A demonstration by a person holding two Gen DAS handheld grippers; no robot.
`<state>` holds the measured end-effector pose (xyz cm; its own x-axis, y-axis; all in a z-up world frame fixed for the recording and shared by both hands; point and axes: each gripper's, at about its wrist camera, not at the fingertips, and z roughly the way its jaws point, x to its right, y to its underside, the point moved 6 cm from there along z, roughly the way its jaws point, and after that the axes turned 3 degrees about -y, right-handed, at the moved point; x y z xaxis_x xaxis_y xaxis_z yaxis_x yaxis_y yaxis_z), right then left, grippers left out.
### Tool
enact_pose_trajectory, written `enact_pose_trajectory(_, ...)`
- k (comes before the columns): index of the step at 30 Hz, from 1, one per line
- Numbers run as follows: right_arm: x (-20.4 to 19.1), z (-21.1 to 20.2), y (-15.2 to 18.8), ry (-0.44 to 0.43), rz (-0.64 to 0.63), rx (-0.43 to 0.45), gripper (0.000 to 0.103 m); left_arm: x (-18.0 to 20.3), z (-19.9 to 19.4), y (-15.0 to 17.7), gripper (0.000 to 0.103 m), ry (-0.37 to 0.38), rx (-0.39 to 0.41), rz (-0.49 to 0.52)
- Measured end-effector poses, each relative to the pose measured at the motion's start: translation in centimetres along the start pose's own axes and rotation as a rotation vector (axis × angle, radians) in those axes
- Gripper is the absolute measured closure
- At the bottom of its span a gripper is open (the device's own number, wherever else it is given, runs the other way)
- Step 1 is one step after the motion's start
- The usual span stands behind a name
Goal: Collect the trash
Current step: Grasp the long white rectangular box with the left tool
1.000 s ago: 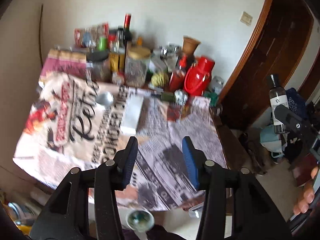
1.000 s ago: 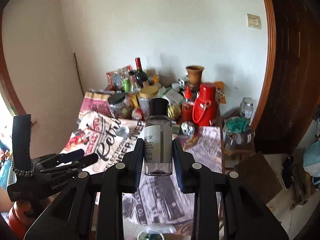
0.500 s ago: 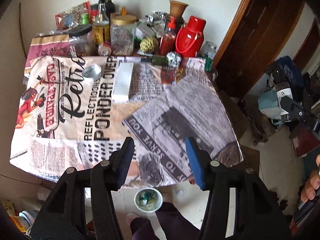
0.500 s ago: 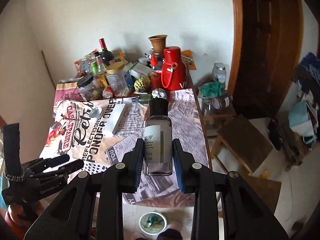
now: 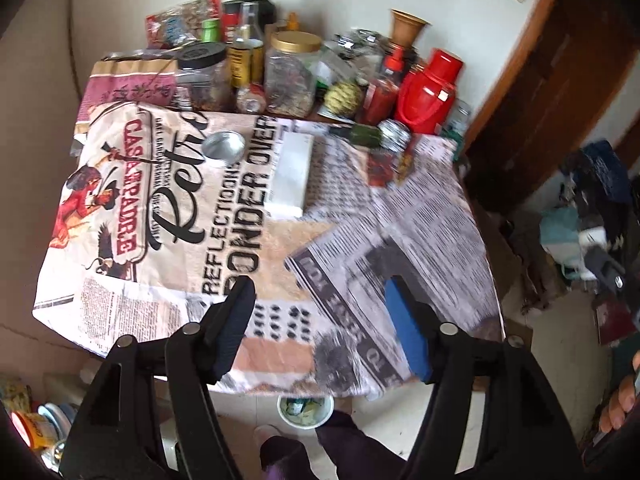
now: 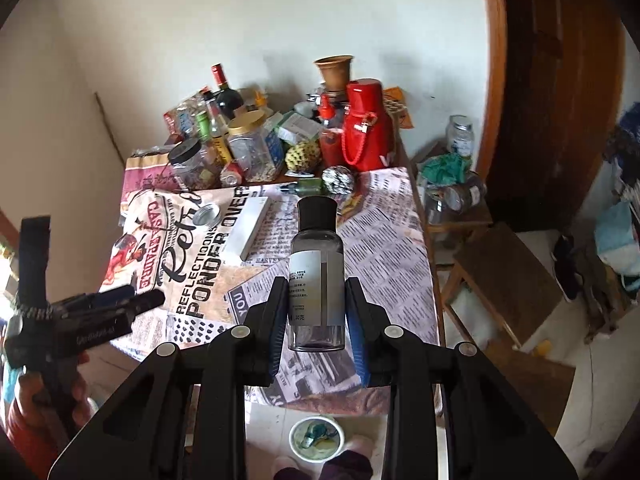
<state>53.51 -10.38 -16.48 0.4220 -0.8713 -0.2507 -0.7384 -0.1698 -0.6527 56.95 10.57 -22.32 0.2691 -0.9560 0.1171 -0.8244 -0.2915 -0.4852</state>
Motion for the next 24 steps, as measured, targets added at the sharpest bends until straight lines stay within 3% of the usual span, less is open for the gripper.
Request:
enact_pose_trajectory(4, 0.5, 1.7, -1.2, -0.021, -0.047, -0.021, 0.077, -1.5, 1.7, -1.8, 0.036, -0.023, -0.006, -0.085)
enact_pose_trajectory(8, 1.0, 3.3, -2.1, -0.012, -0.053, -0.041, 0.077, -2.3, 4.7, -3.4, 0.036, 0.003, -0.057, -0.126)
enact_pose_trajectory(19, 2.7, 7.2, -3.0, 0.113, 0.134, -0.079, 0.077, -0.9, 17.5, -6.2, 0.036, 0.008, -0.251, 0.092)
enact_pose_trajectory(24, 3.1, 9.1, -3.1, 0.151, 0.212, -0.1, 0.077, -0.8, 21.4, -7.0, 0.036, -0.029, -0.273, 0.208)
